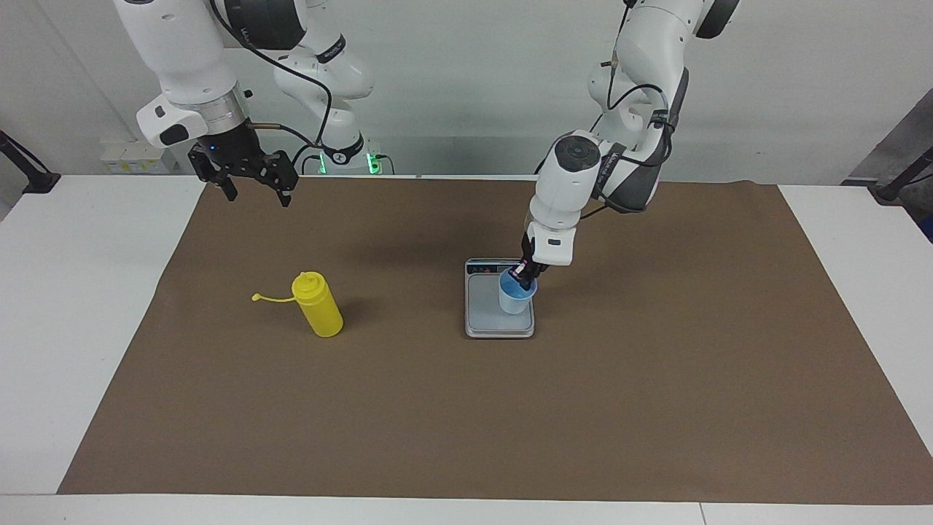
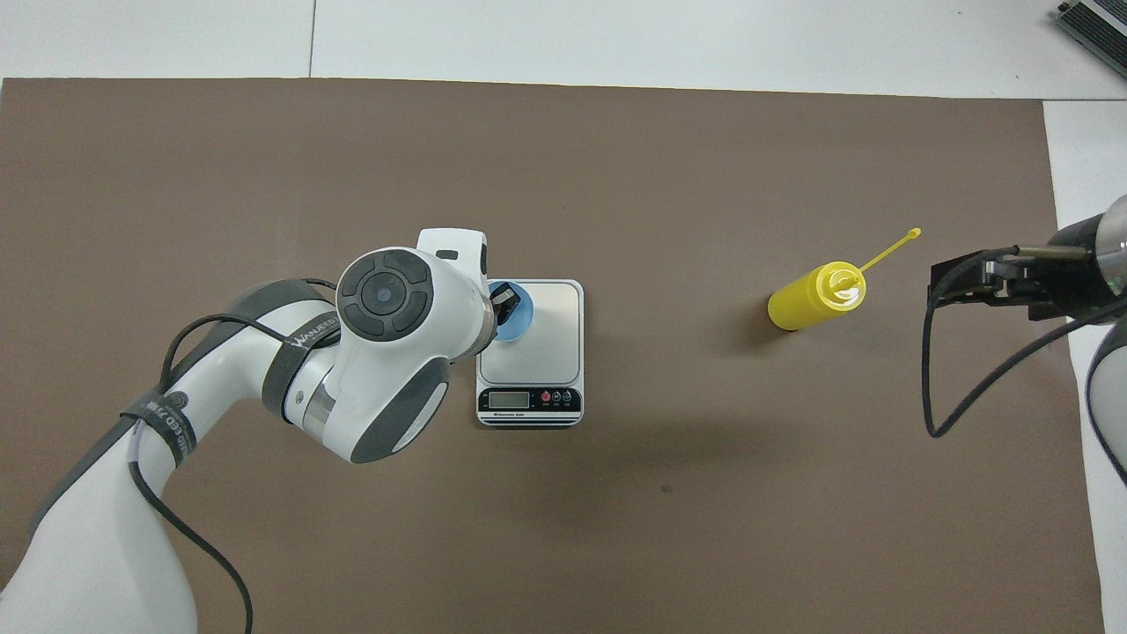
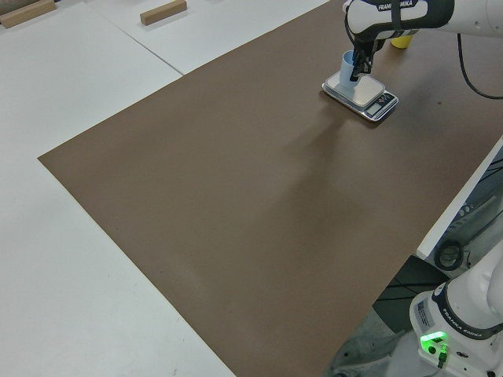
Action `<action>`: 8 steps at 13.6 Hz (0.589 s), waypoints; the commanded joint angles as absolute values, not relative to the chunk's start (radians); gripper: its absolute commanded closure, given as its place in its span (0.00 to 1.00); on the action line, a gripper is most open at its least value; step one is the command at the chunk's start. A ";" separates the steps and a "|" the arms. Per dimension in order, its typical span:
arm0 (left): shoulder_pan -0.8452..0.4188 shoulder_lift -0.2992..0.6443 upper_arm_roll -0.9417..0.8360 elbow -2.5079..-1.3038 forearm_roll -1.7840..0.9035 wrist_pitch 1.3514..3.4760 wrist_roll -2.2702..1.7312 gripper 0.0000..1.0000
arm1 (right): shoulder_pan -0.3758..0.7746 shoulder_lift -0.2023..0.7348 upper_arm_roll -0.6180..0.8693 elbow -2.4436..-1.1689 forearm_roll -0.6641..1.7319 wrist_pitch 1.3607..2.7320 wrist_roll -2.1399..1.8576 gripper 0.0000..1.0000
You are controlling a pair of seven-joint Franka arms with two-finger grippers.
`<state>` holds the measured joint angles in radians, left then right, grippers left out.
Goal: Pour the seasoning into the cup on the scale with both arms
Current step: 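Lower the blue cup onto the scale and open the left gripper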
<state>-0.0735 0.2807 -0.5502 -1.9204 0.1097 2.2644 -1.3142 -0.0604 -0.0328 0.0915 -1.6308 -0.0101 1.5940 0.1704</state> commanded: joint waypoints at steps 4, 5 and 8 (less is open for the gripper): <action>-0.074 0.301 -0.569 -1.936 0.161 2.306 -1.379 1.00 | -0.072 -0.057 0.097 -1.658 0.000 1.609 0.178 0.00; -0.074 0.301 -0.569 -1.936 0.161 2.306 -1.384 1.00 | -0.072 -0.057 0.097 -1.658 0.002 1.611 0.179 0.00; -0.074 0.305 -0.568 -1.922 0.169 2.292 -1.388 0.46 | -0.072 -0.057 0.097 -1.658 0.000 1.614 0.186 0.00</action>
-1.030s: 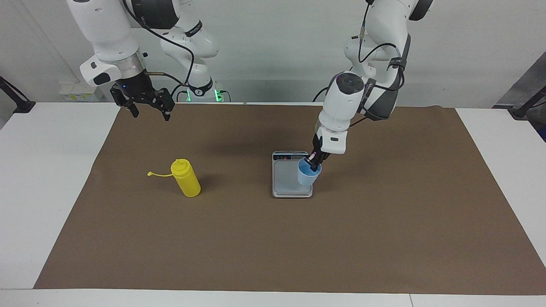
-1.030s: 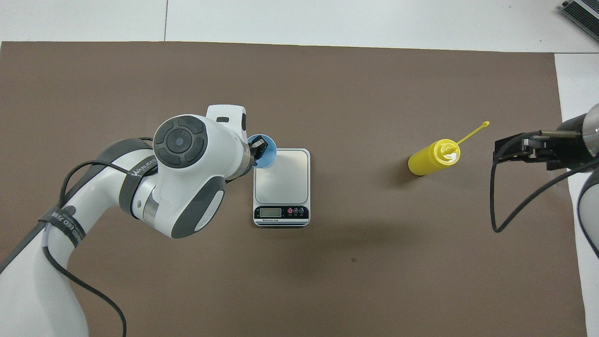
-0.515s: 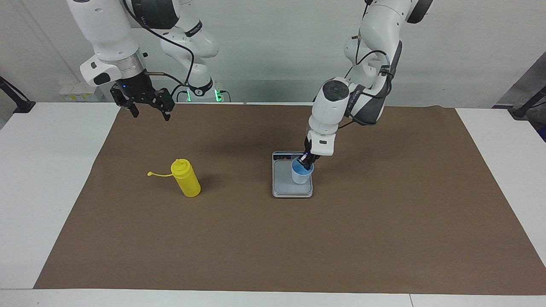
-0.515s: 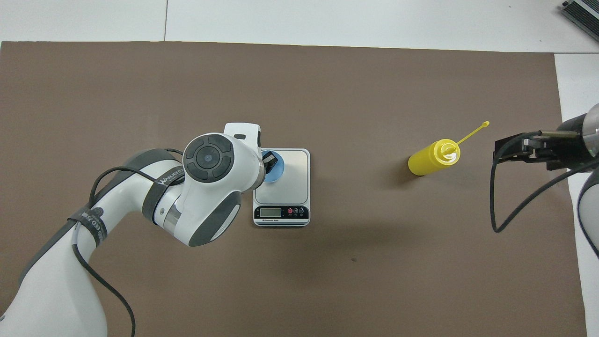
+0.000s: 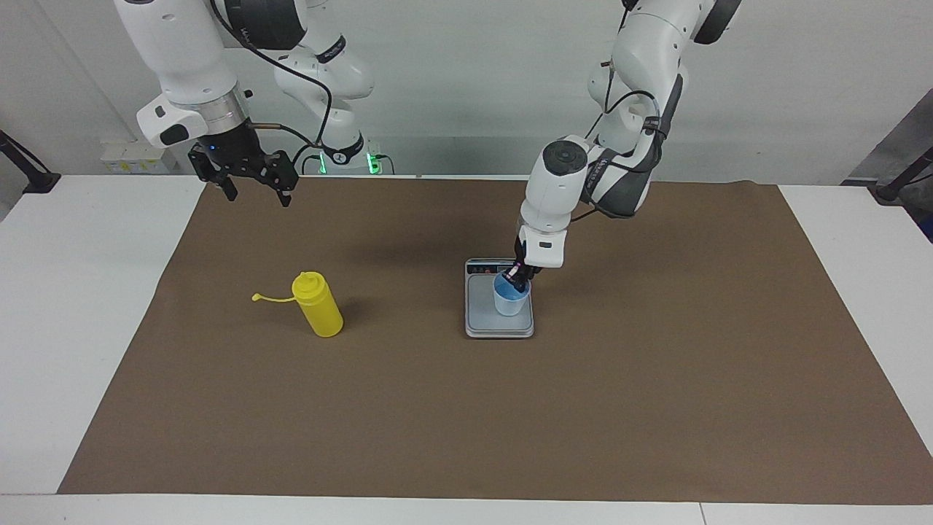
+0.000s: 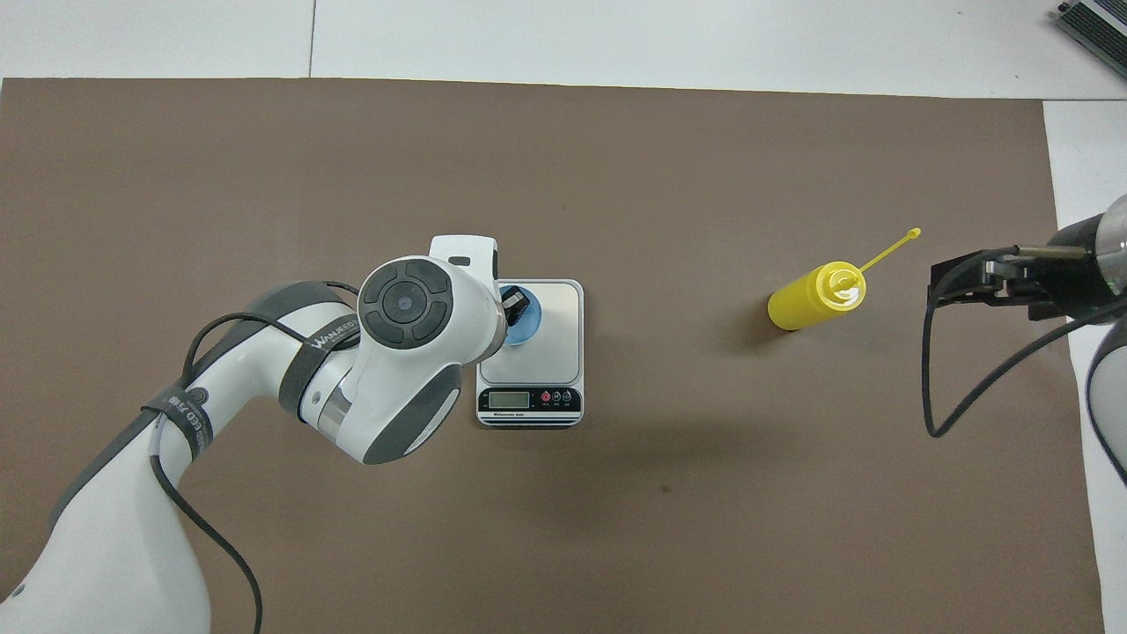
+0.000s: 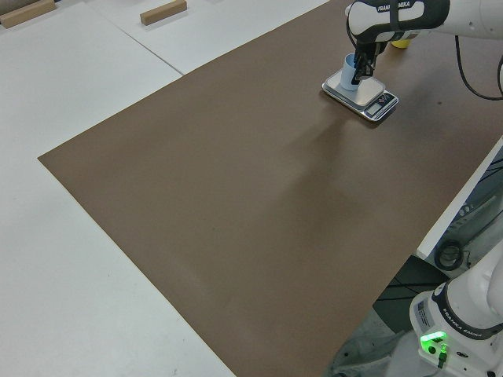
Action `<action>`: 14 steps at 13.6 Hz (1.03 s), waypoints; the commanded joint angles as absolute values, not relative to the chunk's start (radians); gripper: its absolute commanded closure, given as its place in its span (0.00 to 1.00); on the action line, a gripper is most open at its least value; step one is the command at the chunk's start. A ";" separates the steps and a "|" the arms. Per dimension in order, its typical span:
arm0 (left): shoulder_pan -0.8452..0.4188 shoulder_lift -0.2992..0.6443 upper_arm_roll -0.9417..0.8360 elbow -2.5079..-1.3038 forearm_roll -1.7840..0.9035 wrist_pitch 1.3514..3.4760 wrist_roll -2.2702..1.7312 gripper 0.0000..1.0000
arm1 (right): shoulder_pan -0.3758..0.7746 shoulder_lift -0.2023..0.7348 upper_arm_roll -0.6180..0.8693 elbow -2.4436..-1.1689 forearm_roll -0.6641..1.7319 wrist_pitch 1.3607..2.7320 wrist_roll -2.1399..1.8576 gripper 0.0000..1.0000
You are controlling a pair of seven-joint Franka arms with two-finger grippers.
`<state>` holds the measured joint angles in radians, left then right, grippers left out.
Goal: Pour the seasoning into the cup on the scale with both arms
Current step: 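Lower the blue cup onto the scale and open the left gripper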
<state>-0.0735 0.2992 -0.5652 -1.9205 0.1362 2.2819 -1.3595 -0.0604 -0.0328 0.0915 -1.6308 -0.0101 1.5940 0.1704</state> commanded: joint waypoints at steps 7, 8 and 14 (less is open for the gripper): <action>-0.072 0.305 -0.580 -1.728 0.212 2.045 -1.374 0.33 | -0.072 -0.067 0.097 -1.707 0.002 1.693 0.176 0.00; -0.072 0.307 -0.580 -1.667 0.209 1.972 -1.365 0.33 | -0.072 -0.083 0.097 -1.739 0.002 1.728 0.170 0.00; -0.055 0.313 -0.545 -1.444 0.160 1.695 -1.090 0.33 | -0.109 -0.110 0.095 -1.864 0.081 1.841 -0.065 0.00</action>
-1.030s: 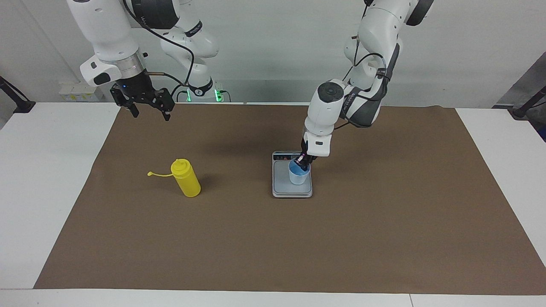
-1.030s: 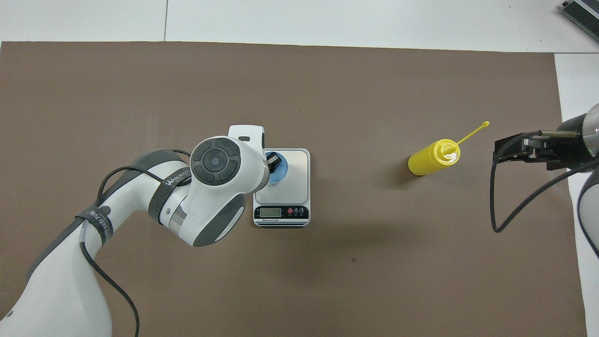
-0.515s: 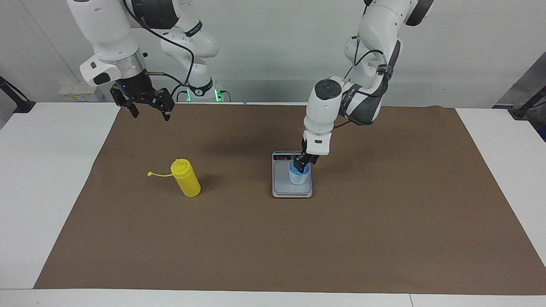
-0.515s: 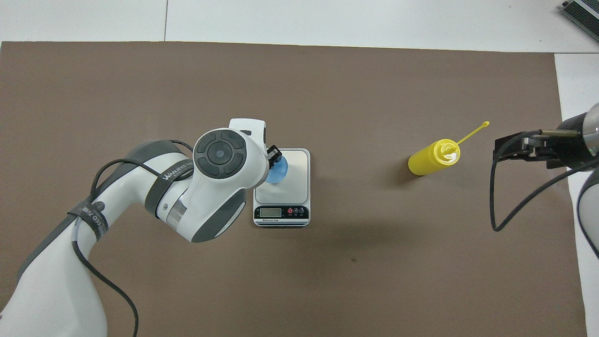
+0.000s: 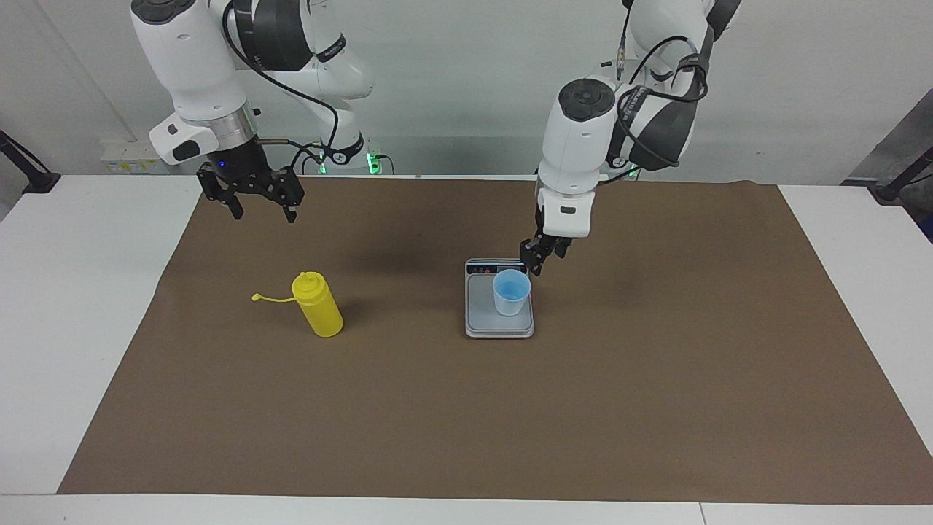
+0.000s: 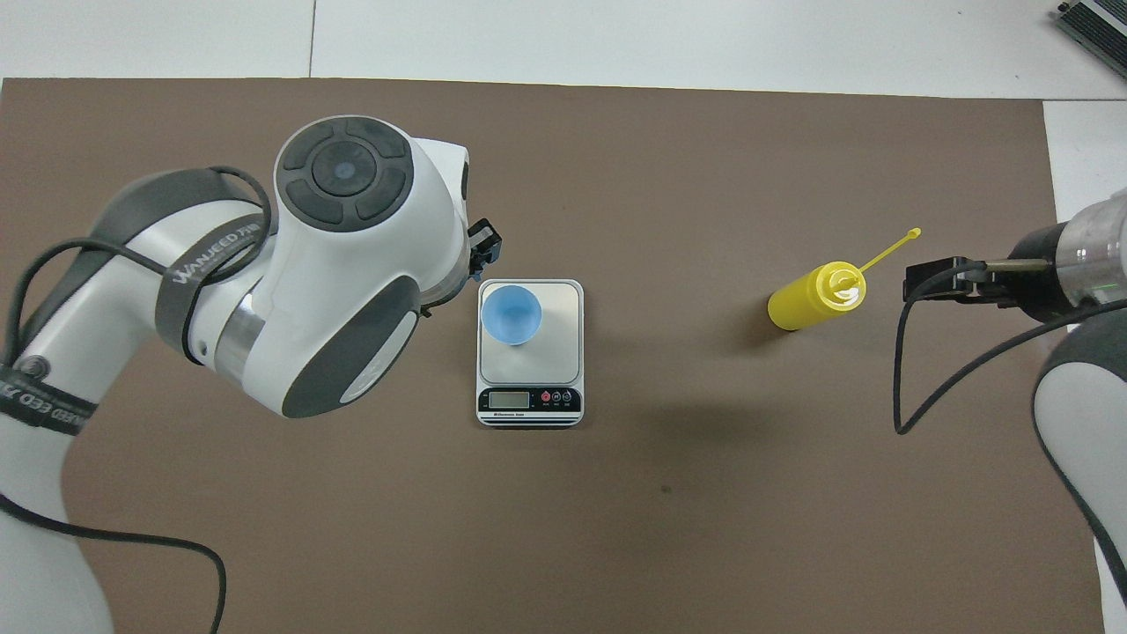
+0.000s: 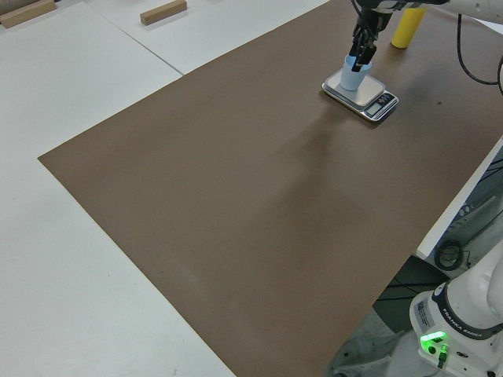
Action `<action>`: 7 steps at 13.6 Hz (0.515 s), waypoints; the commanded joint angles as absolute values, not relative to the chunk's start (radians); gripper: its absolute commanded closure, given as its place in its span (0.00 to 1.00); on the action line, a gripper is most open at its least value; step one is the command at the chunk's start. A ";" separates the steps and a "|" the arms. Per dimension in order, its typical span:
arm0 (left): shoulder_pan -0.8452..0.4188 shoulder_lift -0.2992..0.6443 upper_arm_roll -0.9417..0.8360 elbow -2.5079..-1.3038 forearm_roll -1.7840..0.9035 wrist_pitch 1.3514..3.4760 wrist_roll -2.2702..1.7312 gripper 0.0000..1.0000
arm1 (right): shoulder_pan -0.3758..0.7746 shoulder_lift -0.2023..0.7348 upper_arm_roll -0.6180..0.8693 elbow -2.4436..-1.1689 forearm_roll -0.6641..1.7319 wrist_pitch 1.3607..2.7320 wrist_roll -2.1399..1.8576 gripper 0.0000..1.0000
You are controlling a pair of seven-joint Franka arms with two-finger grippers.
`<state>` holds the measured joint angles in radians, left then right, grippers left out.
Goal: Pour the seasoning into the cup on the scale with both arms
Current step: 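Withdraw the left gripper while the right gripper approaches the yellow bottle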
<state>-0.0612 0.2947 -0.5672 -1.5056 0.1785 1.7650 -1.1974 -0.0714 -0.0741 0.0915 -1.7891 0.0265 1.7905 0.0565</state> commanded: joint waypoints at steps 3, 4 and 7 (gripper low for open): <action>-0.055 0.314 -0.410 -1.384 0.102 1.640 -0.877 0.33 | -0.159 -0.129 0.094 -1.943 0.192 1.922 -0.231 0.00; -0.054 0.310 -0.359 -1.384 0.072 1.629 -0.798 0.33 | -0.172 -0.132 0.094 -1.968 0.208 1.959 -0.288 0.00; -0.052 0.302 -0.197 -1.342 0.005 1.554 -0.542 0.33 | -0.207 -0.130 0.094 -2.035 0.348 2.052 -0.466 0.00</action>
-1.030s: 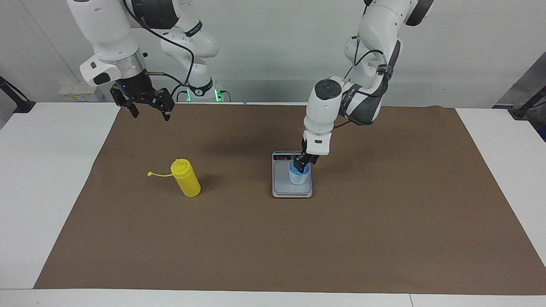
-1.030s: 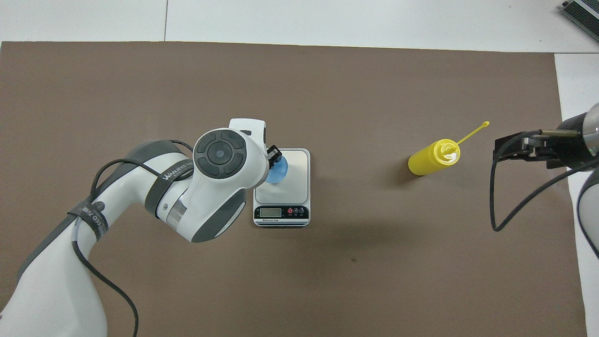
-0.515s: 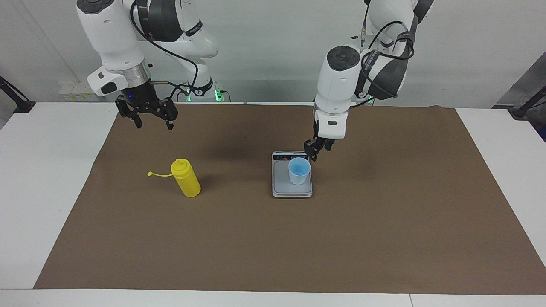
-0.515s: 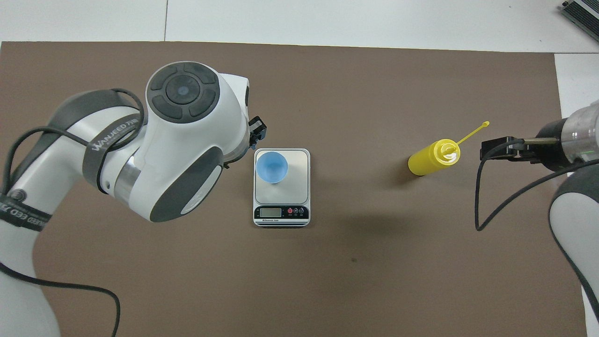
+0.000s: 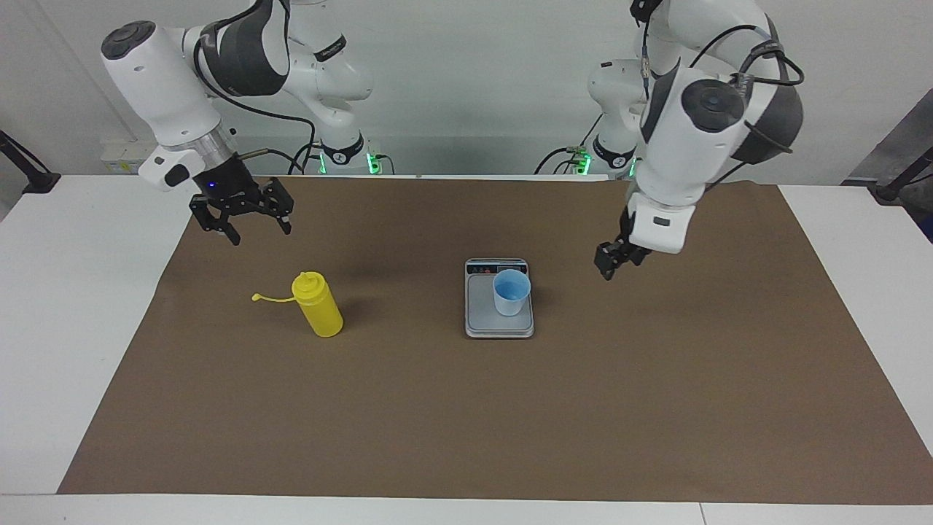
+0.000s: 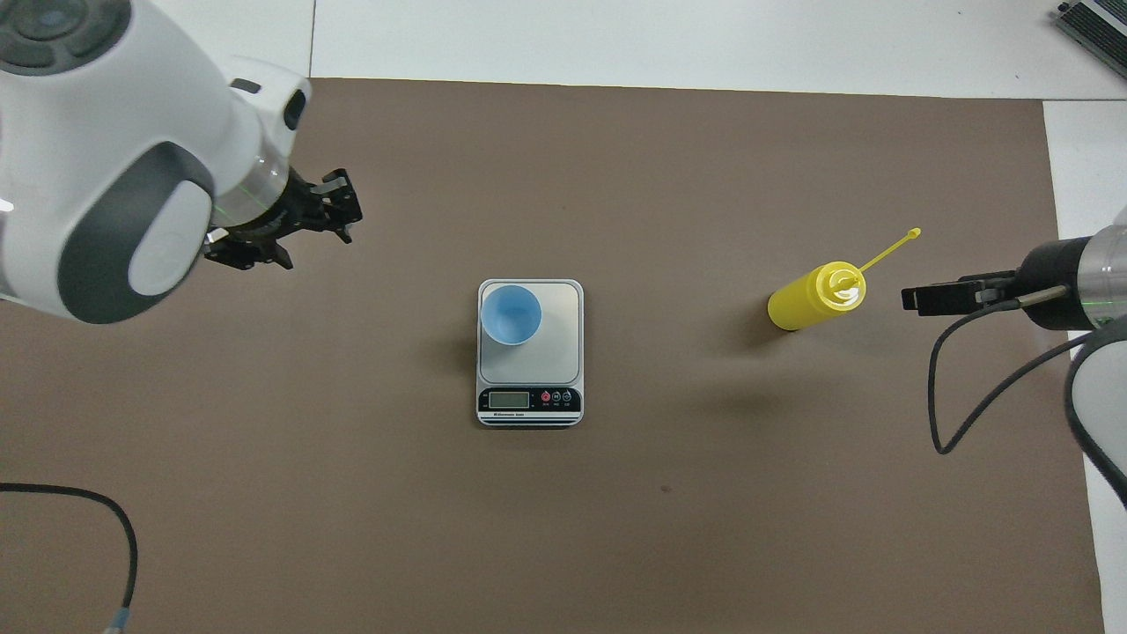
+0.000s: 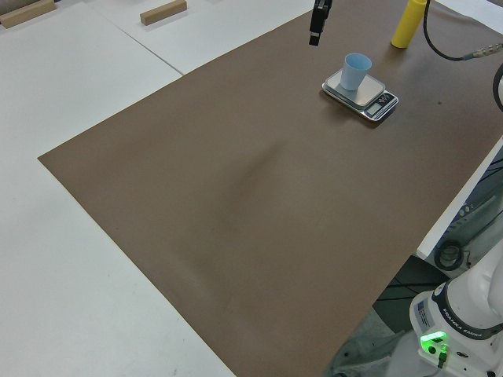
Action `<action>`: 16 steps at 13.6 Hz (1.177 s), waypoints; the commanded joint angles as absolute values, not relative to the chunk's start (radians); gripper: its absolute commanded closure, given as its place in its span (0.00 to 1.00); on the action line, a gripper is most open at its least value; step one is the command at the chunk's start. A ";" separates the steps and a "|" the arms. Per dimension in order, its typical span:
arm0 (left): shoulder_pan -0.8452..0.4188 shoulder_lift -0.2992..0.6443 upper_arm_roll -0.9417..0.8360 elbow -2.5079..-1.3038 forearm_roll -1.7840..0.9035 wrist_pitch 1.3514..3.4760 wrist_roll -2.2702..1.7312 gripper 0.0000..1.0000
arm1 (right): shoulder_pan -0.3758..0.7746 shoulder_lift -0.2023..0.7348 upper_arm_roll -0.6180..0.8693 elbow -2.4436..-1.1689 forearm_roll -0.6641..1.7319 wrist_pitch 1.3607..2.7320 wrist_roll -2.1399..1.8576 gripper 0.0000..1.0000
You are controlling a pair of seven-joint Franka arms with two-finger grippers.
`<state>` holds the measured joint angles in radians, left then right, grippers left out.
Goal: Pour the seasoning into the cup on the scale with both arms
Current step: 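Withdraw the left gripper while the right gripper approaches the yellow bottle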
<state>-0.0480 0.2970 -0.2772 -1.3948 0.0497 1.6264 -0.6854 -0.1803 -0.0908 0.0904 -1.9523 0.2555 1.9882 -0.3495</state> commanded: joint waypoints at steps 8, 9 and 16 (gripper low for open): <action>-0.052 0.204 0.041 -1.455 -0.043 1.557 -0.078 0.33 | -0.307 -0.054 0.094 -2.169 0.770 2.158 -1.053 0.00; -0.052 0.187 0.041 -1.483 -0.041 1.568 -0.083 0.32 | -0.316 -0.042 0.094 -2.181 0.817 2.160 -1.133 0.00; -0.055 0.029 0.038 -1.710 -0.041 1.693 -0.094 0.25 | -0.301 0.026 0.094 -2.279 1.155 2.273 -1.631 0.00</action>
<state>-0.0471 0.1253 0.0302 -1.6033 -0.0273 1.6318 -0.0989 -0.3061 0.0109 0.0890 -2.2653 1.0844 2.2346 -1.5177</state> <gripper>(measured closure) 0.264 0.000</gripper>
